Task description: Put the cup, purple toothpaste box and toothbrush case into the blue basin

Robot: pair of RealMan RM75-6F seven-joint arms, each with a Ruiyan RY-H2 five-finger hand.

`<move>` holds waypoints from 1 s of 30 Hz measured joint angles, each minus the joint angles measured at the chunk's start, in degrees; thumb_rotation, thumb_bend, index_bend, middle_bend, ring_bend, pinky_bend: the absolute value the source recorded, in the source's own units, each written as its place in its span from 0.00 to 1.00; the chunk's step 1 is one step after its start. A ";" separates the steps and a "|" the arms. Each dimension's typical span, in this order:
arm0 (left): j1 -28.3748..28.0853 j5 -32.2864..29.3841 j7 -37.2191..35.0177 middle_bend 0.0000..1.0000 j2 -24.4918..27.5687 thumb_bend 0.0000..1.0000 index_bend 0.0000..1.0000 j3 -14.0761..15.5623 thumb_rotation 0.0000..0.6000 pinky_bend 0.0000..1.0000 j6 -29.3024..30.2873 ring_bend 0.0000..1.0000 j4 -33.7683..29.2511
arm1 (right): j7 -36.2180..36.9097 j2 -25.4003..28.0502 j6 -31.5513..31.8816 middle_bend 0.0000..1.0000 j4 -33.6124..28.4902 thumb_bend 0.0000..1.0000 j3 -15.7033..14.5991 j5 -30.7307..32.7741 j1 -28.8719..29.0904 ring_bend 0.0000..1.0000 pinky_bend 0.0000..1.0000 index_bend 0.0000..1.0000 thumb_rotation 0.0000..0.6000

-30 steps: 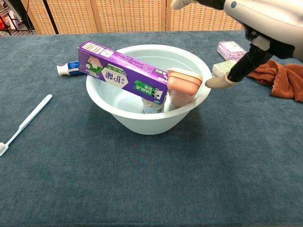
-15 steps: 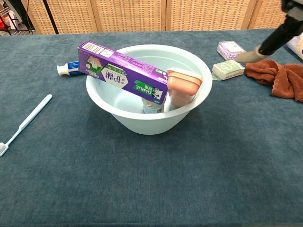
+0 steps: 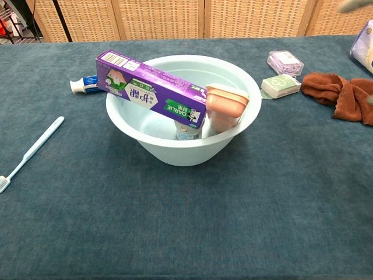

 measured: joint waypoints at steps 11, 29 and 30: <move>-0.31 -2.60 2.04 0.00 -1.27 0.21 0.16 -1.51 1.00 0.03 -0.41 0.00 1.99 | 16.85 3.97 3.36 0.00 12.06 0.16 -4.22 -2.42 -6.44 0.00 0.08 0.11 1.00; -1.39 -10.33 -0.10 0.00 -0.60 0.21 0.14 -5.48 1.00 0.03 -2.01 0.00 5.43 | 26.24 3.90 4.40 0.00 21.64 0.16 -2.89 -0.72 -10.39 0.00 0.08 0.11 1.00; -1.45 -10.59 -0.17 0.00 -0.52 0.21 0.14 -5.61 1.00 0.03 -2.09 0.00 5.61 | 26.37 4.02 4.53 0.00 21.68 0.16 -2.71 -0.55 -10.55 0.00 0.08 0.11 1.00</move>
